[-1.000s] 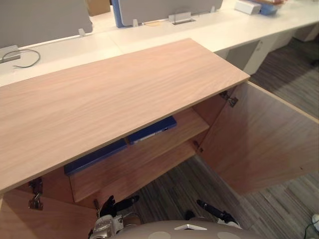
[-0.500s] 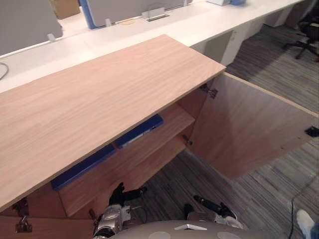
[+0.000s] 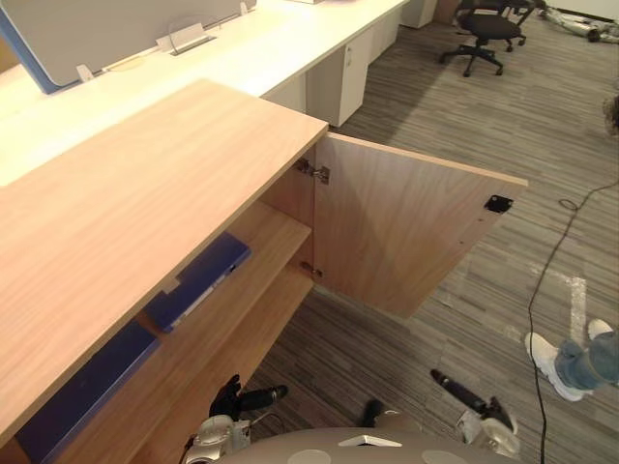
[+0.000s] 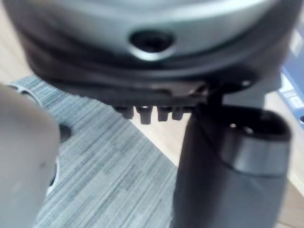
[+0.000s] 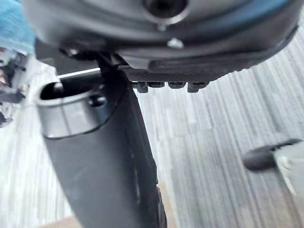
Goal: Walk over to the cabinet, pick up the folder, carry it to the office cabinet, place the folder inside the office cabinet, then close the office cabinet door
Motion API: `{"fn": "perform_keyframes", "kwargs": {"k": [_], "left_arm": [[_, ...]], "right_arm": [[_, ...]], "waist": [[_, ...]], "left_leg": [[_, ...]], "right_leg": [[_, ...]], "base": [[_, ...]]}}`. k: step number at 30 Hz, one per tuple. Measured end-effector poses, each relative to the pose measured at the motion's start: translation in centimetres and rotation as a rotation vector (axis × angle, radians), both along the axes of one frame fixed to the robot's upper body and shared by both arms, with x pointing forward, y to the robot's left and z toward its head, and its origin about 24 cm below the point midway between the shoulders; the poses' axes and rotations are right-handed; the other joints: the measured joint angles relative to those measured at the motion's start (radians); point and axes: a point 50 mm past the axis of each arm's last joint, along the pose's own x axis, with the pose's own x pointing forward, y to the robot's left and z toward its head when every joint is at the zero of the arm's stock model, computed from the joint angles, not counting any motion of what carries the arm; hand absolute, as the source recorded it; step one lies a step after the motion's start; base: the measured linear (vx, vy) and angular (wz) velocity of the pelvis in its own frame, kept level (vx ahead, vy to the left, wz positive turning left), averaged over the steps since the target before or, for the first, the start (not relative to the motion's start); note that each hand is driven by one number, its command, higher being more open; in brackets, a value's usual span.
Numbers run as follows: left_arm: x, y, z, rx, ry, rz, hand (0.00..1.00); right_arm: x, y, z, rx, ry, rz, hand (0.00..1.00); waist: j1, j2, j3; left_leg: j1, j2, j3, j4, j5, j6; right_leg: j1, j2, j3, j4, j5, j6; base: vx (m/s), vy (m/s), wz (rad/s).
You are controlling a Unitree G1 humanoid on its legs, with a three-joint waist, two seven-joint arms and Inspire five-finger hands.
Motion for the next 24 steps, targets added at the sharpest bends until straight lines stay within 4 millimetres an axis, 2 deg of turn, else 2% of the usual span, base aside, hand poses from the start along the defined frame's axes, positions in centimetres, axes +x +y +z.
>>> {"fn": "perform_keyframes", "kwargs": {"k": [2,4,7,11,14,16,19,21,23,24], "left_arm": [[0.0,0.1,0.0,0.008,0.0,-0.002,1.0],[-0.1,0.6,0.1,0.023,0.001,0.014,1.0],[-0.3,0.8,0.1,0.021,0.001,0.035,1.0],[-0.6,1.1,0.1,0.021,-0.001,0.059,1.0],[-0.8,1.3,0.1,0.025,0.001,0.053,1.0],[-1.2,1.6,0.2,0.034,0.002,0.055,1.0],[-1.7,2.5,0.2,0.052,0.014,0.051,1.0],[-2.4,2.9,0.2,0.063,0.031,0.052,1.0],[-3.4,3.1,0.1,0.068,0.054,0.055,1.0],[-3.6,3.1,0.0,0.067,0.06,0.054,1.0]], "right_arm": [[0.4,-0.9,0.5,-0.028,-0.019,-0.015,1.0],[1.2,-0.9,0.7,-0.03,-0.037,-0.01,1.0],[1.9,-1.3,1.4,-0.056,-0.074,-0.003,1.0],[3.8,-2.6,3.3,-0.124,-0.159,0.014,1.0],[6.0,-5.0,6.0,-0.219,-0.234,0.036,1.0],[8.1,-7.2,8.9,-0.315,-0.309,0.056,1.0],[10.1,-9.2,12.1,-0.41,-0.376,0.079,1.0],[11.7,-9.9,14.2,-0.468,-0.415,0.119,1.0],[14.1,-10.1,16.9,-0.524,-0.47,0.176,1.0],[14.6,-10.1,17.5,-0.538,-0.481,0.194,1.0]], "waist": [[0.0,0.006,-0.007],[0.0,-0.008,-0.011],[-0.004,-0.01,-0.015],[-0.006,-0.005,-0.02],[-0.009,-0.003,-0.022],[-0.023,-0.001,-0.023],[-0.024,-0.001,-0.023],[-0.024,-0.001,-0.023],[-0.024,0.002,-0.022],[-0.023,0.003,-0.022]], "left_leg": [[0.0,0.005,0.0,0.0,0.005,-0.003],[0.002,0.006,-0.019,0.008,0.008,-0.002],[0.008,-0.001,-0.034,0.01,0.008,-0.002],[0.011,-0.007,-0.035,0.01,0.008,-0.002],[0.027,-0.017,-0.045,0.01,0.007,-0.002],[0.027,-0.025,-0.067,0.007,0.002,-0.004],[0.026,-0.026,-0.078,0.007,-0.006,-0.006],[0.024,-0.027,-0.085,0.006,-0.007,-0.006],[0.021,-0.029,-0.091,0.004,-0.007,-0.006],[0.021,-0.029,-0.092,0.003,-0.007,-0.006]], "right_leg": [[0.023,0.018,0.001,-0.064,0.037,0.005],[0.074,0.042,0.009,-0.177,0.095,0.007],[0.12,0.049,0.012,-0.256,0.13,0.013],[0.126,0.049,0.025,-0.275,0.138,0.013],[0.142,0.04,0.031,-0.277,0.138,0.014],[0.142,0.033,0.031,-0.278,0.142,0.02],[0.142,0.032,0.032,-0.279,0.146,0.025],[0.138,0.032,0.033,-0.279,0.15,0.023],[0.132,0.031,0.034,-0.28,0.155,0.022],[0.132,0.03,0.033,-0.28,0.156,0.022]], "base": [[0.06,0.03,-0.14],[0.05,0.019,-0.19],[0.03,0.029,-0.04],[0.01,0.022,-0.06],[-0.03,0.026,-0.03],[-0.05,0.038,0.05],[-0.07,0.011,0.0],[-0.08,-0.018,-0.01],[-0.09,-0.026,-0.01],[-0.1,-0.026,0.03]]}}
